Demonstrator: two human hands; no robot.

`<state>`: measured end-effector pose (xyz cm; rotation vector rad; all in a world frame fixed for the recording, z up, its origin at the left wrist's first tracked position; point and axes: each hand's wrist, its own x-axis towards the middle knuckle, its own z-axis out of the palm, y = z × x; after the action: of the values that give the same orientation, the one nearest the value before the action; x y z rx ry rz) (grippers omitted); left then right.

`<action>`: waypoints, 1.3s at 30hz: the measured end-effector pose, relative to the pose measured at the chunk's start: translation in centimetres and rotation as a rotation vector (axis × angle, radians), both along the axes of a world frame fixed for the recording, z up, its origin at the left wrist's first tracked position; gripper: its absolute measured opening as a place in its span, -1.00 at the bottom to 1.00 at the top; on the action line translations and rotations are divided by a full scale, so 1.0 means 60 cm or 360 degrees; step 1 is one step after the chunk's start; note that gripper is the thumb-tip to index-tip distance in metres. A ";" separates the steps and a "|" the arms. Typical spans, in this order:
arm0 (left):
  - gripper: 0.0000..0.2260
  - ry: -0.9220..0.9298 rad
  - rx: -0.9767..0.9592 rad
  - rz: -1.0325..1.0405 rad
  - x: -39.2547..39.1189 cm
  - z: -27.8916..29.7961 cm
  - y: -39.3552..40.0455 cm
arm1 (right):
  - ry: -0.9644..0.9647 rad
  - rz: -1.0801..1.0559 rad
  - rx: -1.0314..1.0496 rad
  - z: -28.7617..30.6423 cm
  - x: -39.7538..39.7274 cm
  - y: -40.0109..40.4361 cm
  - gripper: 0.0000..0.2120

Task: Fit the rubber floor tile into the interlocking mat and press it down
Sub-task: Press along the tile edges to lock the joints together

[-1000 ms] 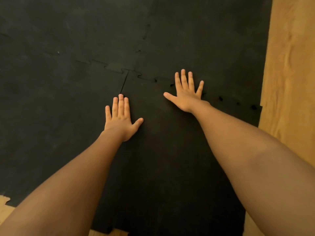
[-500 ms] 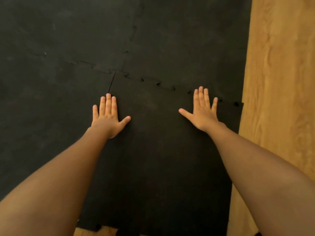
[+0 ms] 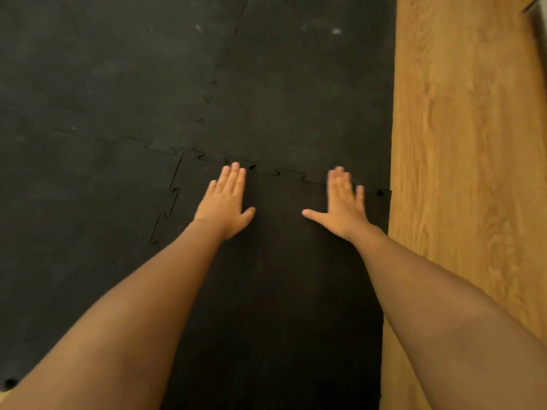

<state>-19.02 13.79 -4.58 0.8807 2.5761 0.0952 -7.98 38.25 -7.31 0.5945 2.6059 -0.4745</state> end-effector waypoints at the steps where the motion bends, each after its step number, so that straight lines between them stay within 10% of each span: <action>1: -0.23 -0.0017 0.0009 -0.0045 -0.002 0.001 0.023 | -0.0032 -0.0164 0.0092 -0.002 0.020 0.011 0.19; 17: -0.17 -0.0384 -0.0508 -0.0083 -0.021 0.023 0.134 | -0.0359 -0.0272 -0.0103 0.006 0.061 0.043 0.36; 39: -0.11 -0.0387 -0.0340 0.0026 0.123 -0.034 -0.037 | -0.0548 -0.0510 -0.0137 0.002 0.127 -0.124 0.38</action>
<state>-11.64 11.57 -6.63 0.7209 2.3161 -0.0640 -0.39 30.80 -7.17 0.9773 2.1629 -0.5270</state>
